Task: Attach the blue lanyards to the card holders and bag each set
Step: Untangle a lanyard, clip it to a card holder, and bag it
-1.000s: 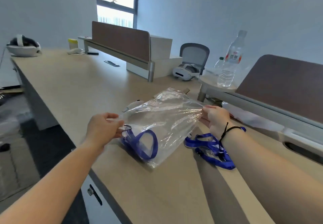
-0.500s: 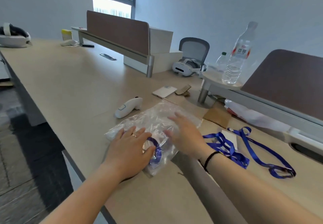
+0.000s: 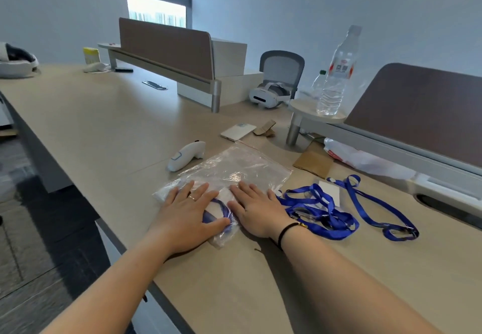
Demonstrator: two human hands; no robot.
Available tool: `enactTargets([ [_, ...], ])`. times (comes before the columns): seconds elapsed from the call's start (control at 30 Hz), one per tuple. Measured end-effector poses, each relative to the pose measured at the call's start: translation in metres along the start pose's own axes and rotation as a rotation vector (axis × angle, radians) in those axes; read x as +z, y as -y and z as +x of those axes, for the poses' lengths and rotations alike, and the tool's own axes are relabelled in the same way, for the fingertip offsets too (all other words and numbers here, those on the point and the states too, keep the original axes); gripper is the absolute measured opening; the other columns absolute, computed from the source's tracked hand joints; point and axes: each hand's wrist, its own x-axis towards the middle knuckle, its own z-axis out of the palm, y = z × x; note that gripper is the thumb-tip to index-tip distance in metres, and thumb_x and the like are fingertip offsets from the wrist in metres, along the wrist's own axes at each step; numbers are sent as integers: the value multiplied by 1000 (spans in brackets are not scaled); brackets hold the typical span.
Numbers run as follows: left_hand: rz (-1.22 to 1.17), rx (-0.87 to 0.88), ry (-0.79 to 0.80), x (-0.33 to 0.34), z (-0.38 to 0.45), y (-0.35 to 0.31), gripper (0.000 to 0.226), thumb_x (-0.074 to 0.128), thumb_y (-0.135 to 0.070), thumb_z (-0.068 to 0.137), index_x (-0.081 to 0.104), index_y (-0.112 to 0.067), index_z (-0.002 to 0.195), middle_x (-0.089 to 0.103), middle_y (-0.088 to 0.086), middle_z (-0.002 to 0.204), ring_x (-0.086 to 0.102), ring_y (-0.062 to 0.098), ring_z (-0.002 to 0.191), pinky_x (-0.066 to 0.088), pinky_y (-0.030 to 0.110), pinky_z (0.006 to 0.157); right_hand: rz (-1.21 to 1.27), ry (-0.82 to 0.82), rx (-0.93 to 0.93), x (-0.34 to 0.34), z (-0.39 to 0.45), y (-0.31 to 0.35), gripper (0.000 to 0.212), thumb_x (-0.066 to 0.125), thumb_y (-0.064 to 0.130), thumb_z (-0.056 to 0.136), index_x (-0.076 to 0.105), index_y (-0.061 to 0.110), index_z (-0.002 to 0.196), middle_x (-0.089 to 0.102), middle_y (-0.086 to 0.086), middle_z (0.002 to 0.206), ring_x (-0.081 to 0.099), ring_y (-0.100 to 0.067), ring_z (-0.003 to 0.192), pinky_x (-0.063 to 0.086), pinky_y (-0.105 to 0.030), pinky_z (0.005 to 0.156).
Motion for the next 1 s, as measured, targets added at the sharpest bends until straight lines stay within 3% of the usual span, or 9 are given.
enactTargets([
  [0.1, -16, 7, -22, 1, 0, 0, 89, 31, -88, 81, 19, -42, 156, 10, -13, 168, -2, 15, 156, -1, 43, 126, 75, -111, -13, -3, -11, 3, 59, 23, 56, 104, 15, 36, 158, 9, 7, 168, 3, -16, 155, -5, -52, 124],
  [0.23, -109, 2, -140, -1, -4, -2, 90, 30, -90, 77, 28, -42, 153, 21, -12, 166, 7, 16, 155, 3, 45, 126, 314, -270, -27, -14, -45, 6, 52, 37, 47, 105, 35, 27, 153, 29, 5, 163, 20, -13, 151, 14, -39, 123],
  [0.37, -177, 22, -369, -5, -6, -31, 68, 23, -76, 89, 56, -38, 135, 48, -10, 152, 32, 19, 147, 17, 49, 123, 350, -357, -30, -26, -88, -20, 39, 53, 37, 101, 54, 29, 139, 50, 10, 147, 49, -9, 130, 42, -34, 110],
  [0.47, -240, 124, -488, -6, -9, -75, 39, 48, -56, 93, 70, -32, 115, 66, -10, 127, 50, 17, 127, 35, 41, 112, 288, -471, 54, -35, -120, -53, 36, 63, 35, 95, 61, 31, 131, 61, 13, 129, 55, -5, 116, 49, -29, 101],
  [0.57, -316, 170, -373, -1, -12, -129, 22, 55, -42, 97, 69, -34, 111, 63, -16, 116, 53, 8, 116, 43, 29, 96, 175, -518, 183, -35, -153, -87, 33, 65, 40, 93, 64, 33, 125, 61, 13, 127, 54, -7, 117, 47, -29, 101],
  [0.7, -219, 257, -141, 19, -3, -178, 38, 49, -41, 100, 55, -35, 137, 54, -12, 140, 48, 8, 129, 42, 30, 107, 69, -381, 234, -13, -184, -110, 38, 60, 56, 91, 62, 41, 126, 50, 20, 144, 41, -5, 134, 32, -35, 114],
  [0.77, -181, 281, -142, 31, 0, -189, 43, 47, -41, 101, 49, -35, 144, 51, -13, 146, 46, 8, 133, 38, 29, 111, 86, -414, 233, -5, -193, -117, 32, 59, 55, 92, 66, 40, 119, 56, 20, 137, 45, -2, 128, 34, -30, 111],
  [0.87, -125, 295, -178, 45, 2, -192, 44, 44, -44, 100, 50, -36, 143, 54, -15, 144, 47, 7, 132, 38, 29, 111, 87, -494, 246, -3, -201, -125, 20, 61, 54, 90, 69, 38, 99, 64, 21, 102, 53, 2, 99, 44, -27, 100],
  [1.0, -70, 387, -231, 51, -4, -188, 33, 48, -49, 96, 65, -40, 123, 65, -20, 120, 54, 7, 114, 41, 30, 96, 87, -509, 242, -5, -206, -128, 42, 60, 68, 83, 61, 40, 115, 60, 21, 100, 50, 0, 93, 44, -25, 92],
])
